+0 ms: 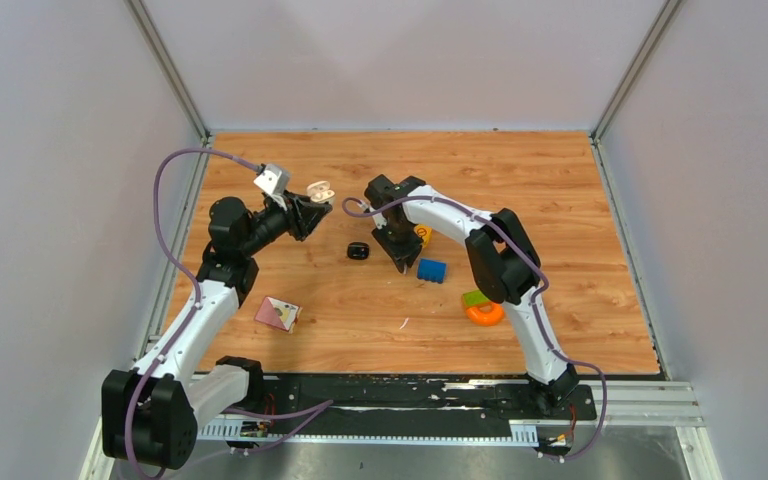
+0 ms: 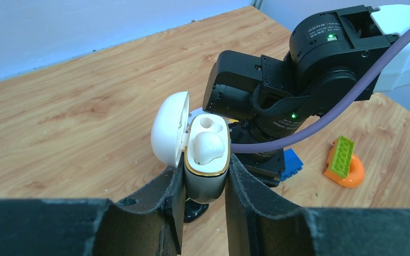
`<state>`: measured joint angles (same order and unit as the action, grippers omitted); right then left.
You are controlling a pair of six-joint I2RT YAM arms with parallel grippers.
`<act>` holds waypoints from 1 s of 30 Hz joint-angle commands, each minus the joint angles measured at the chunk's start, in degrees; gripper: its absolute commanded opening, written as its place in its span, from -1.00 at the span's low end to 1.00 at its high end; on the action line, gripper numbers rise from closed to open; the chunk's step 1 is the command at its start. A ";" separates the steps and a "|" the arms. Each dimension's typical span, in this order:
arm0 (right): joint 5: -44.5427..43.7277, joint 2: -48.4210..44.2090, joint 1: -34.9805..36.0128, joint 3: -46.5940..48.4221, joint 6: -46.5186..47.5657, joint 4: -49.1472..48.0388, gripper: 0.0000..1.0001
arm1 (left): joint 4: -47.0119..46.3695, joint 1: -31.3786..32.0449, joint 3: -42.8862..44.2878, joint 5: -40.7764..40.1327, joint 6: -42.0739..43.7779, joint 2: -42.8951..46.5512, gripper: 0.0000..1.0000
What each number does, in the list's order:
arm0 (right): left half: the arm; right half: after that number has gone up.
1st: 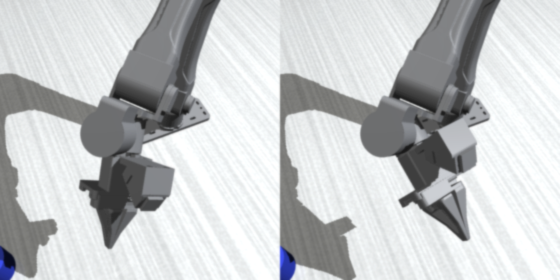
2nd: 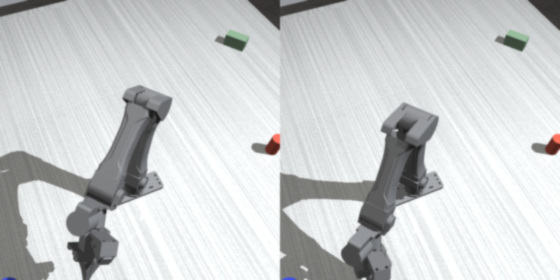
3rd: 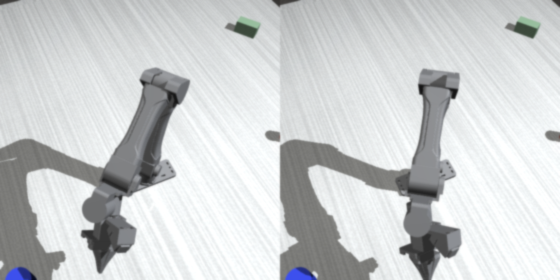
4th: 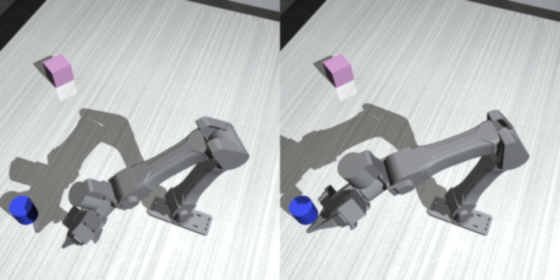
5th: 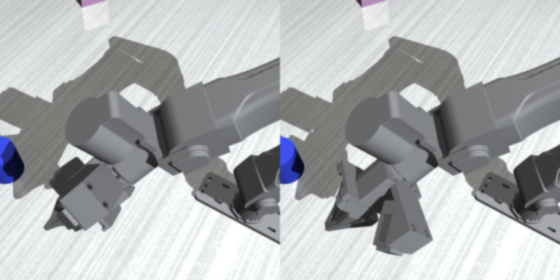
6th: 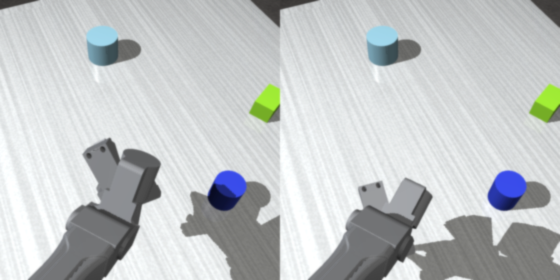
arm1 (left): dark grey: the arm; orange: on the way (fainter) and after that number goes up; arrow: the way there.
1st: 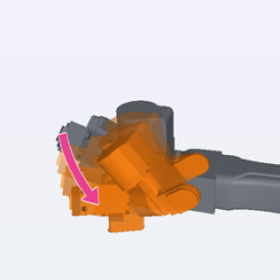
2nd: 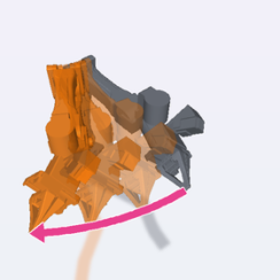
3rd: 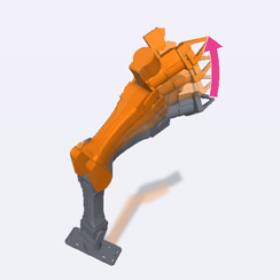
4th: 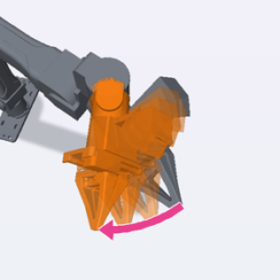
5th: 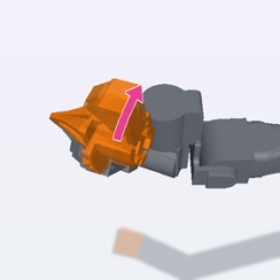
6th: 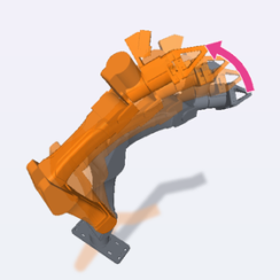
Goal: Insert the wireless bluetooth earbuds into the charging case
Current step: Pick up the right earbud from the center of the board.
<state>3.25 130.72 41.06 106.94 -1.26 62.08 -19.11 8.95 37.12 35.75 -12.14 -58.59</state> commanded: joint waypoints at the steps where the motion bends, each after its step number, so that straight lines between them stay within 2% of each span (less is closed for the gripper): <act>1: -2.02 4.72 0.26 0.62 -0.90 -5.23 -0.43 | -2.85 -0.25 0.28 0.80 -1.03 0.04 -0.98; 8: -1.42 4.17 -0.20 0.03 -1.41 -6.22 -0.35 | -3.03 -0.25 0.23 0.91 -1.22 -0.30 -0.98; 21: -2.99 4.96 -0.57 1.66 -1.28 -7.33 -0.49 | -3.82 -0.20 0.30 0.97 -1.99 -1.18 -0.98; 23: -2.71 5.14 -0.57 1.78 -1.18 -7.21 -0.55 | -3.78 -0.23 0.44 1.07 -2.00 -1.35 -0.98; 27: -1.97 4.56 -0.62 1.82 -0.79 -7.24 -0.79 | -3.35 -0.25 0.62 1.36 -1.81 -1.62 -0.98; 30: -1.71 1.61 -0.72 1.60 -0.01 -7.53 -0.87 | -3.12 -0.23 0.58 1.89 -1.83 -2.10 -0.98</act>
<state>2.48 131.61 40.69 108.62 -1.56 62.04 -19.59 8.95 37.12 36.23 -13.45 -60.25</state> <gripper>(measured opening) 0.229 0.355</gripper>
